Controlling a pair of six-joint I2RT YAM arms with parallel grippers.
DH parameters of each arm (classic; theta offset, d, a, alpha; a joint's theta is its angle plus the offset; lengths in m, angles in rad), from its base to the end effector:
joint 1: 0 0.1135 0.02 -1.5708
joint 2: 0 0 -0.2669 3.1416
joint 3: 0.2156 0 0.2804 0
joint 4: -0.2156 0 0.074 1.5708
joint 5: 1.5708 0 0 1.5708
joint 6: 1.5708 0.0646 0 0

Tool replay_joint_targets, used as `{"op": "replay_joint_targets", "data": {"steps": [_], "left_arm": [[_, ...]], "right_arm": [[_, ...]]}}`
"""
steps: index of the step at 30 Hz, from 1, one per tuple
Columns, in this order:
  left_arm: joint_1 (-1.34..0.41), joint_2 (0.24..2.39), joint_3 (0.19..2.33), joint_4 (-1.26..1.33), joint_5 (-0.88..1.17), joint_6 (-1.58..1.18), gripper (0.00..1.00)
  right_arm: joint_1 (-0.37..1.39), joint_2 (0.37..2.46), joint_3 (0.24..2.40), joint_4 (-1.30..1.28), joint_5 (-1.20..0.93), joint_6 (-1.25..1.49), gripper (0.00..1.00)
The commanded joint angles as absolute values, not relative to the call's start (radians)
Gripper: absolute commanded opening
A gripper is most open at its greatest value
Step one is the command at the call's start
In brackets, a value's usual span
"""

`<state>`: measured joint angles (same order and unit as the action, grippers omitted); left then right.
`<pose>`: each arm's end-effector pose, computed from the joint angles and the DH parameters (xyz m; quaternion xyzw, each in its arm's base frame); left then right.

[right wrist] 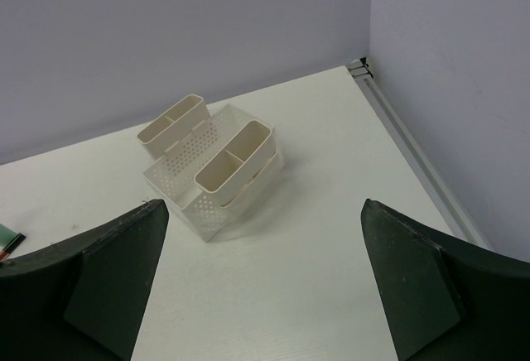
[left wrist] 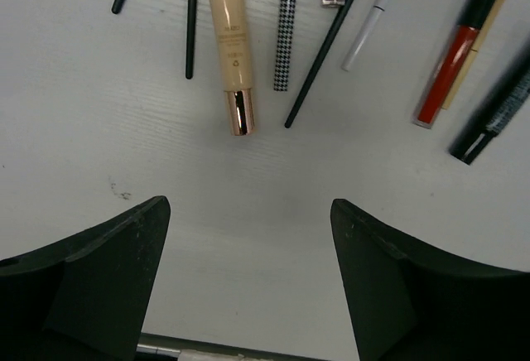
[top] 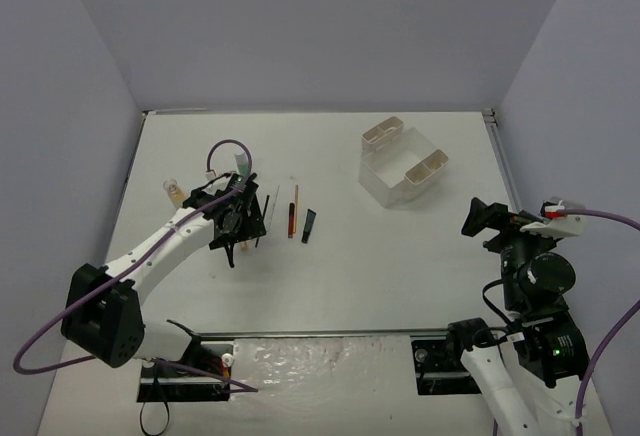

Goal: Organize the makeup

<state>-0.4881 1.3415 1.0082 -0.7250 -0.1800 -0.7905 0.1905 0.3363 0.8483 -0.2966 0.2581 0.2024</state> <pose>0.2750 -0.1329 0.2206 -0.1676 0.9490 -0.0808 0.2544 0.1119 0.0048 0.4172 0.1040 0.6212 0.0717 0.7734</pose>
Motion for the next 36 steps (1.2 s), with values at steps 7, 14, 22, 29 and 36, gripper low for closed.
{"op": "replay_joint_targets", "data": {"steps": [7,14,22,29,36], "left_arm": [[-0.485,1.462,0.981,-0.523,-0.344,-0.853,0.52],[-0.479,1.545,0.961,-0.452,-0.33,-0.851,0.48],[-0.469,1.577,0.951,-0.435,-0.334,-0.854,0.45],[-0.459,1.594,0.921,-0.398,-0.317,-0.856,0.39],[-0.456,1.603,0.89,-0.371,-0.298,-0.864,0.26]], "right_arm": [[0.2,0.291,0.825,-0.221,0.301,0.202,1.0],[0.215,0.278,0.819,-0.22,0.314,0.193,1.0],[0.229,0.272,0.815,-0.221,0.325,0.183,1.0],[0.235,0.273,0.81,-0.219,0.331,0.184,1.0],[0.235,0.268,0.805,-0.219,0.334,0.186,1.0]]}}
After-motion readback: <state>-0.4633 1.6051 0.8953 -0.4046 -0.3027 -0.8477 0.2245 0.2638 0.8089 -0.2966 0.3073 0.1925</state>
